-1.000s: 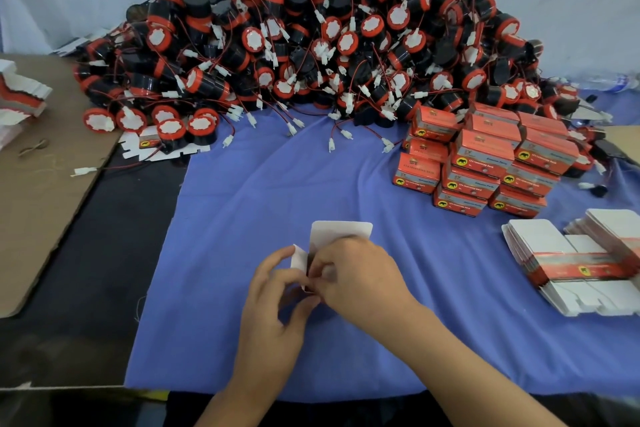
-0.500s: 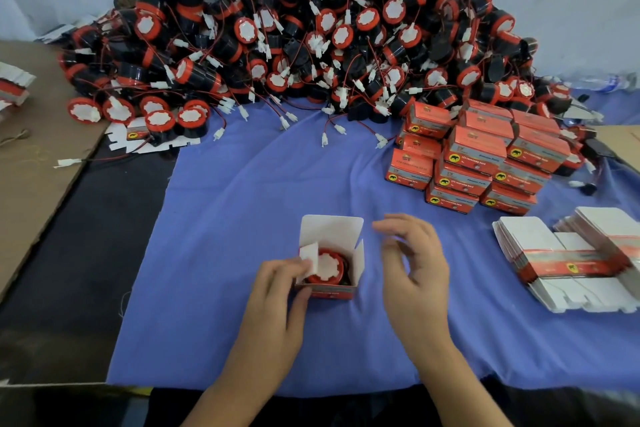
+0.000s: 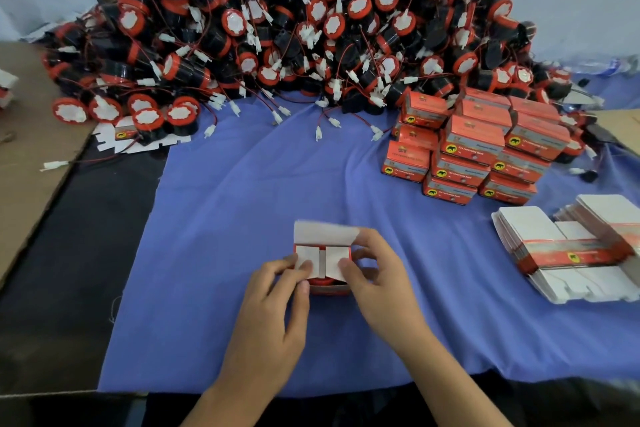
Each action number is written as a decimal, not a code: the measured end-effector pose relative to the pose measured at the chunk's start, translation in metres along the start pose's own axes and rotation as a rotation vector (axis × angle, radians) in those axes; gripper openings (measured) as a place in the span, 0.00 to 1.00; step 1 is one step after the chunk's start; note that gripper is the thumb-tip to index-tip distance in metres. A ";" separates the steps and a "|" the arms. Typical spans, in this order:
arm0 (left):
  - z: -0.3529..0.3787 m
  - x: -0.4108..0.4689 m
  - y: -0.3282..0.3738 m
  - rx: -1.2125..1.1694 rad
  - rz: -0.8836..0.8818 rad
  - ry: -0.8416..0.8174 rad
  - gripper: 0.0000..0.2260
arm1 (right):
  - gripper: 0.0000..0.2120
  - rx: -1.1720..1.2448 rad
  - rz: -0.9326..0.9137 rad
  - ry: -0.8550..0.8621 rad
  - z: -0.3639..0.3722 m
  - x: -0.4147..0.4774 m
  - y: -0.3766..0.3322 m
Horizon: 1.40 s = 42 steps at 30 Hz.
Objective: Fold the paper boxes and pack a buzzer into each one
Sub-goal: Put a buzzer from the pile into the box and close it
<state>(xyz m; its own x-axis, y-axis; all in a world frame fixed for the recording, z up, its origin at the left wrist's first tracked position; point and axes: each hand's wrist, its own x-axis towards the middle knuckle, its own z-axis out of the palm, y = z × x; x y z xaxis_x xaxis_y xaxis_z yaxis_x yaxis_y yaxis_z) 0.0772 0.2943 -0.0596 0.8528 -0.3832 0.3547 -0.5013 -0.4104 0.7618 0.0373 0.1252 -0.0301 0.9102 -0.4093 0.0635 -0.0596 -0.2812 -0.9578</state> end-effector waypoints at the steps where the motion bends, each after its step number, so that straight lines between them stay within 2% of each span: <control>1: 0.000 0.001 0.000 -0.007 0.000 0.003 0.17 | 0.22 -0.054 -0.027 -0.015 -0.003 -0.001 0.002; 4: 0.000 0.001 0.001 -0.049 -0.013 0.058 0.09 | 0.18 -0.146 -0.147 -0.096 -0.017 -0.008 0.007; 7: -0.003 0.003 -0.001 -0.254 -0.159 0.084 0.17 | 0.17 -0.234 -0.125 -0.255 -0.032 -0.012 0.009; 10: -0.004 0.002 -0.002 -0.294 -0.100 0.077 0.19 | 0.17 -0.411 -0.177 -0.248 -0.035 -0.011 0.008; 14: -0.004 0.001 0.000 -0.281 -0.048 0.033 0.16 | 0.21 -0.504 -0.260 -0.255 -0.030 -0.009 -0.002; 17: -0.004 0.003 -0.002 -0.285 -0.087 0.034 0.10 | 0.26 -0.587 -0.313 -0.307 -0.032 -0.005 -0.007; 21: -0.006 0.004 -0.002 -0.380 -0.136 -0.012 0.15 | 0.25 -0.694 -0.379 -0.305 -0.034 -0.003 -0.006; 28: -0.003 0.005 -0.004 -0.320 -0.166 -0.002 0.17 | 0.28 -0.676 -0.391 -0.313 -0.037 0.006 -0.009; 33: -0.005 0.004 -0.003 -0.319 -0.167 -0.019 0.14 | 0.30 -0.649 -0.344 -0.316 -0.038 0.010 -0.008; 39: -0.002 0.006 -0.005 -0.306 -0.181 -0.014 0.20 | 0.23 -0.600 -0.332 -0.329 -0.039 0.010 -0.005; 42: -0.002 0.006 -0.005 -0.274 -0.179 0.005 0.20 | 0.20 -0.592 -0.344 -0.284 -0.037 0.007 -0.005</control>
<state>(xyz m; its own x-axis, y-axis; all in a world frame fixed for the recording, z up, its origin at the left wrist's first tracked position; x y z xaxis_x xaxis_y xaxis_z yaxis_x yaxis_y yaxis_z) 0.0851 0.2958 -0.0604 0.9250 -0.3203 0.2044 -0.2861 -0.2330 0.9294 0.0285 0.0919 -0.0147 0.9834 0.0041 0.1812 0.1104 -0.8068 -0.5804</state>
